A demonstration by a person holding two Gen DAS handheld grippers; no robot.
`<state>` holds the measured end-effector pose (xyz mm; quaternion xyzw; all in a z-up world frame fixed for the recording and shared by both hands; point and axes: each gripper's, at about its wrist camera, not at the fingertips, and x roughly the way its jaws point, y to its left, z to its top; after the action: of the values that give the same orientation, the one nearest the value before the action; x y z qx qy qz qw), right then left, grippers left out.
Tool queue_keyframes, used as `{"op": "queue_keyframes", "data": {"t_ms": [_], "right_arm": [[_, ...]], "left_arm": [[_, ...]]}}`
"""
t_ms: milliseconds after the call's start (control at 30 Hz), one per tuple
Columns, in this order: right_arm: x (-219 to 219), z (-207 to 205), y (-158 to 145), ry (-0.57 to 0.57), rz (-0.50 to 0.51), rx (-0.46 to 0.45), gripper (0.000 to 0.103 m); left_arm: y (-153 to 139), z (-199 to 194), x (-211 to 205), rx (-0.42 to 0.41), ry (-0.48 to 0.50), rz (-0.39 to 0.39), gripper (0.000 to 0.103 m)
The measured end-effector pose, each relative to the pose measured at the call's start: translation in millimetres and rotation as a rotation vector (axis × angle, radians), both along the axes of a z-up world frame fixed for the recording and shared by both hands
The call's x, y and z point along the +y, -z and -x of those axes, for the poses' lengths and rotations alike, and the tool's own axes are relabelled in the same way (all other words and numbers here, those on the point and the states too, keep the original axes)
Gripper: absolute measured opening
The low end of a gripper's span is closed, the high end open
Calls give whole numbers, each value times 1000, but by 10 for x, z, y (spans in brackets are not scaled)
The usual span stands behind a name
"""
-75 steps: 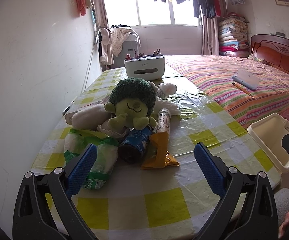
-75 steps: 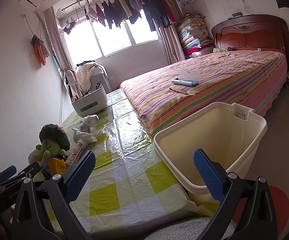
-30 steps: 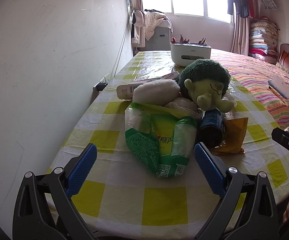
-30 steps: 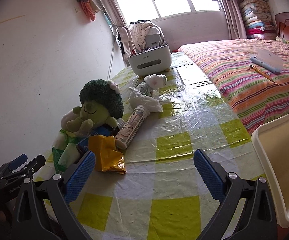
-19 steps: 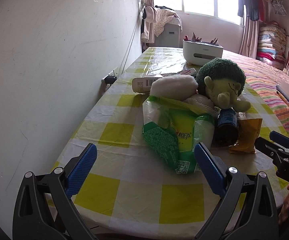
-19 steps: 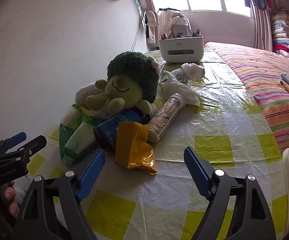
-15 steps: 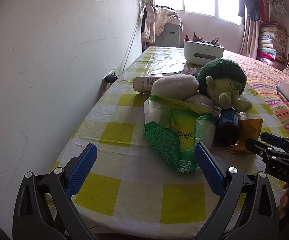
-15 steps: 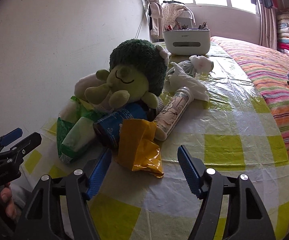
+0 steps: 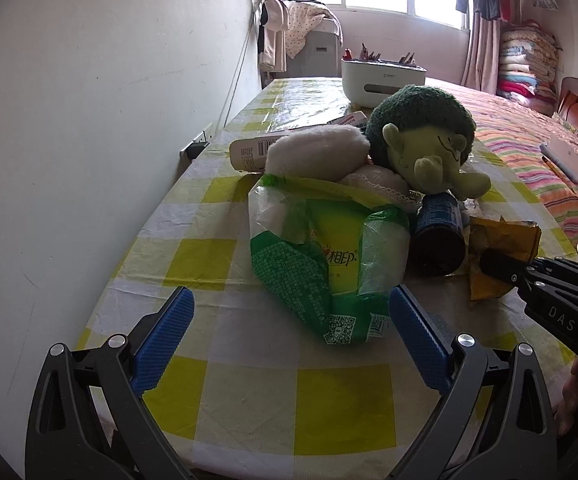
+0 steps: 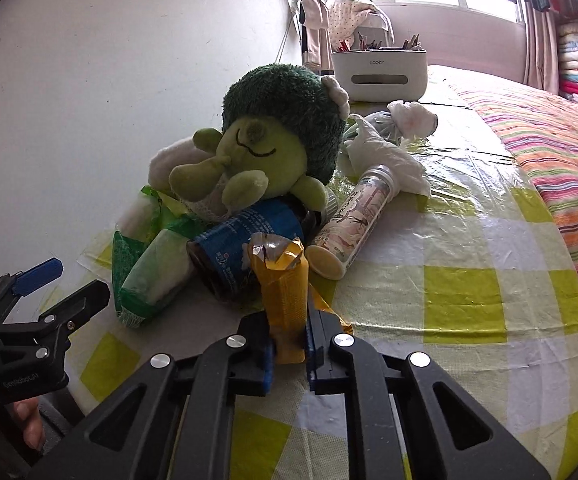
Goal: Collect trash
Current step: 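Close the left tool on the green snack bag while right holds wrapper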
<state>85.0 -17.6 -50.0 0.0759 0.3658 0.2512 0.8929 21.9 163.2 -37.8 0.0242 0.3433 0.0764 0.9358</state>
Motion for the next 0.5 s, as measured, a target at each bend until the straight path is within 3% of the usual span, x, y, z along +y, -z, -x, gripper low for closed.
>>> {"op": "queue_keyframes", "data": {"t_ms": [133, 267, 500], "right_arm": [[-101, 68, -2, 26, -34, -3, 11], [-249, 104, -28, 60, -77, -7, 11], [-443, 201, -21, 98, -134, -12, 11]], "left_arm": [[-15, -10, -260, -40, 39, -135, 96], [9, -155, -387, -15, 56, -157, 96], [185, -440, -546, 102, 52, -233, 96]]}}
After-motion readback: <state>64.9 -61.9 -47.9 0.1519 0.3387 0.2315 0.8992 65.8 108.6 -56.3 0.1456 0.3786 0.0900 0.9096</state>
